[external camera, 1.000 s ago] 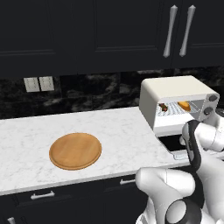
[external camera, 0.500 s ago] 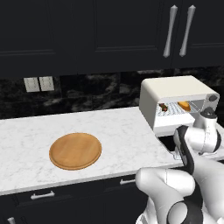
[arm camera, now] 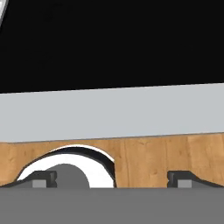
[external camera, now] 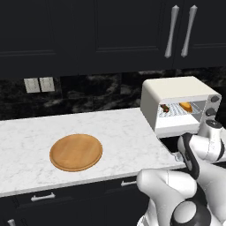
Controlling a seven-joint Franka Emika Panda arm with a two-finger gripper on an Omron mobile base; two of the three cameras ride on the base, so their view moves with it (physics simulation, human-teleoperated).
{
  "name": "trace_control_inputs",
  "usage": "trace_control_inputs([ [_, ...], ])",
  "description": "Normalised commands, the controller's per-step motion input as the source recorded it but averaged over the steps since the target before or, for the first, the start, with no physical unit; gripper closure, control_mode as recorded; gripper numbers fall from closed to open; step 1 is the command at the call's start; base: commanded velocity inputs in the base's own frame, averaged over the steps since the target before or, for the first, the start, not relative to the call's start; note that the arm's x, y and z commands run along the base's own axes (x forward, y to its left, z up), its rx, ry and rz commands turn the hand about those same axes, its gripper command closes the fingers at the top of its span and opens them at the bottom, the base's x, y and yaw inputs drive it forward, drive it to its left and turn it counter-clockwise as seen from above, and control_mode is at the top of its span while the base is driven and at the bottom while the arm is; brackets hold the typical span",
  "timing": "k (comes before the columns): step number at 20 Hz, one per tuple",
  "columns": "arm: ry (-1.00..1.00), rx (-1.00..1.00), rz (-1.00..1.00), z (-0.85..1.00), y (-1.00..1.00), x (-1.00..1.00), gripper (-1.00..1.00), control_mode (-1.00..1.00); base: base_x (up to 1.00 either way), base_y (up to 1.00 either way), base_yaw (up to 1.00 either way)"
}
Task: Pick up the kebab skewer and baguette bread, and place them inside the toaster oven. Close the toaster oven door and start by setting the timer.
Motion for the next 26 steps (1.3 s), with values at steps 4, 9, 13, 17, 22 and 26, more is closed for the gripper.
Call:
trace_control_inputs([
  [4, -0.10, 0.00, 0.00, -0.40, -0.12, 0.02, -1.00, -1.00, 0.00, 0.00, 0.00],
  [9, -0.12, 0.00, 0.00, -0.29, -0.08, 0.12, -1.00, -1.00, 0.00, 0.00, 0.00],
  [13, -0.14, 0.00, 0.00, -0.19, -0.06, 0.09, -1.00, -1.00, 0.00, 0.00, 0.00],
  [17, -0.10, 0.00, 0.00, -0.14, -0.02, 0.09, -1.00, -1.00, 0.00, 0.00, 0.00],
  [22, -0.07, 0.00, 0.00, -0.01, -0.03, 0.23, -1.00, -1.00, 0.00, 0.00, 0.00],
  [26, -0.03, 0.00, 0.00, 0.00, -0.01, 0.24, -1.00, -1.00, 0.00, 0.00, 0.00],
])
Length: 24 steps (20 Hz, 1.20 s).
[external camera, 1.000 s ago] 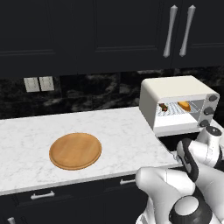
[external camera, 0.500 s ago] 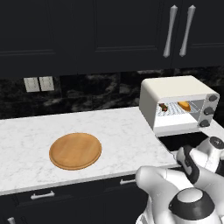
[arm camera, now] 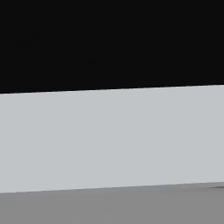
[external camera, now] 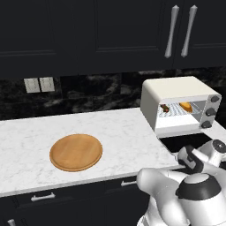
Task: Pick up the kebab skewer and baguette bread, and place them inside the toaster oven. Close the toaster oven door and start by setting the timer.
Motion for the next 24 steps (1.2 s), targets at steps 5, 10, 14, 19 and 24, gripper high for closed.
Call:
trace_control_inputs([
  [5, -0.04, 0.00, 0.00, -0.04, 0.00, 0.07, -1.00, -1.00, 0.00, 0.00, 0.00],
  [10, -0.06, 0.00, 0.00, -0.03, 0.00, 0.04, -1.00, -1.00, 0.00, 0.00, 0.00],
  [14, -0.06, 0.00, 0.00, 0.00, 0.00, 0.08, -1.00, -1.00, 0.00, 0.00, 0.00],
  [19, -0.11, 0.00, 0.00, 0.10, 0.00, 0.36, -1.00, -1.00, 0.00, 0.00, 0.00],
  [24, -0.11, 0.00, 0.00, 0.23, 0.00, 0.37, -1.00, -1.00, 0.00, 0.00, 0.00],
])
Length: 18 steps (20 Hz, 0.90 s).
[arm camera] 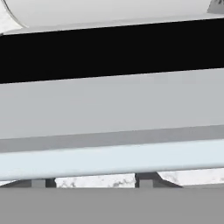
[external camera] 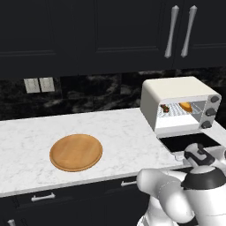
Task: Pick up the kebab skewer and baguette bread, and place them inside the toaster oven. Close the toaster oven door and start by setting the timer.
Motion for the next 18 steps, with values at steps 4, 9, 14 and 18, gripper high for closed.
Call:
trace_control_inputs([
  [4, -0.10, 0.00, 0.00, 0.34, 0.04, 0.41, -1.00, -1.00, 0.00, 0.00, 0.00],
  [9, -0.11, 0.00, 0.00, 0.42, 0.16, 0.61, -1.00, -1.00, 0.00, 0.00, 0.00],
  [14, -0.07, 0.00, 0.00, 0.56, 0.07, 0.73, -1.00, -1.00, 0.00, 0.00, 0.00],
  [18, -0.06, 0.00, 0.00, 0.69, 0.04, 0.75, -1.00, -1.00, 0.00, 0.00, 0.00],
])
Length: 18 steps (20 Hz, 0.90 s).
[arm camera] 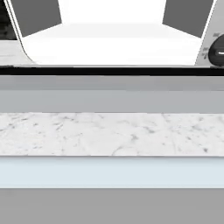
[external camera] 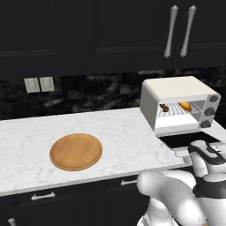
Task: Pick up the kebab skewer and baguette bread, and place them inside the toaster oven. Close the toaster oven door and start by setting the timer.
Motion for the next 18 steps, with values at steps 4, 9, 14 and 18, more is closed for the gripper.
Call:
trace_control_inputs([
  [4, -0.01, 0.00, 0.00, 0.87, 0.01, 0.74, -1.00, -1.00, 0.00, 0.00, 0.00],
  [9, 0.00, 0.00, 0.00, 1.00, 0.00, 0.51, -1.00, -1.00, 0.00, 0.00, 0.00],
  [14, 0.01, 0.00, 0.00, 0.99, 0.00, 0.33, -1.00, -1.00, 0.00, 0.00, 0.00],
  [18, 0.08, 0.00, 0.00, 0.86, 0.00, 0.39, -1.00, -1.00, 0.00, 0.00, 0.00],
])
